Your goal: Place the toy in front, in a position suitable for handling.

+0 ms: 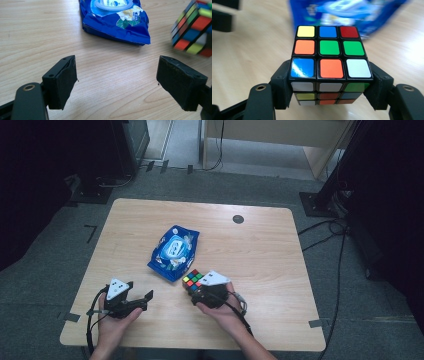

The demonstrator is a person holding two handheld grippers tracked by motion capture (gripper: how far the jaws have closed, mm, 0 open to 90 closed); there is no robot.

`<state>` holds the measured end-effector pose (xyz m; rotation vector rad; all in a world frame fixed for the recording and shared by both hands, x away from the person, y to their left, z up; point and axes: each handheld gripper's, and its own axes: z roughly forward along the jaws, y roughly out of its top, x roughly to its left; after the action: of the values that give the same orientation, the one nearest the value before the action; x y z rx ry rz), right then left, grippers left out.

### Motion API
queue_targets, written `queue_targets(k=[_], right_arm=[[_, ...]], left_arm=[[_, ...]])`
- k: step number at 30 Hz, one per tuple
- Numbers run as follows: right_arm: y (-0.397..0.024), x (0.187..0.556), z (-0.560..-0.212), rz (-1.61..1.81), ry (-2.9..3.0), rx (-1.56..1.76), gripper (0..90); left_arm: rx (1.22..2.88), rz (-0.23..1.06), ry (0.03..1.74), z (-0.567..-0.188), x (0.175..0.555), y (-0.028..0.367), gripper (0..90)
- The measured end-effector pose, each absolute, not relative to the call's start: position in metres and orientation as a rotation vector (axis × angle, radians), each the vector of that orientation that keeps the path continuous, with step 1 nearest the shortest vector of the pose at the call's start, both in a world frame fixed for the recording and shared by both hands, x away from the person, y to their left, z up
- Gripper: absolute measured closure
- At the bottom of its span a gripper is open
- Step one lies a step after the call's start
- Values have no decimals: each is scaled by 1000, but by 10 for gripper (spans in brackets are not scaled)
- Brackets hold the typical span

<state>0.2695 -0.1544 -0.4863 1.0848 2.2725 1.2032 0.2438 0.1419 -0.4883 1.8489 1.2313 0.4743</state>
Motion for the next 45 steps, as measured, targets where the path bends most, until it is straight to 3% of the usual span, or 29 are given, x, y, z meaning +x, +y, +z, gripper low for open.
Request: queue_targets(k=[10,18,41,42,45], right_arm=[[-242,286,-480,1088,2097,1264,345],[-286,299,-486,1016,2006,1393,345],[-314,312,-508,926,1883,1541,341],[-315,312,-507,938,1878,1540,329],[-316,309,-502,974,1845,1525,166]], left_arm=[[1878,463,1214,-490,249,126,170],[1912,455,1194,-490,255,107,170],[1991,480,1206,-492,270,71,171],[1994,490,1210,-492,270,70,171],[2011,524,1226,-493,272,66,172]])
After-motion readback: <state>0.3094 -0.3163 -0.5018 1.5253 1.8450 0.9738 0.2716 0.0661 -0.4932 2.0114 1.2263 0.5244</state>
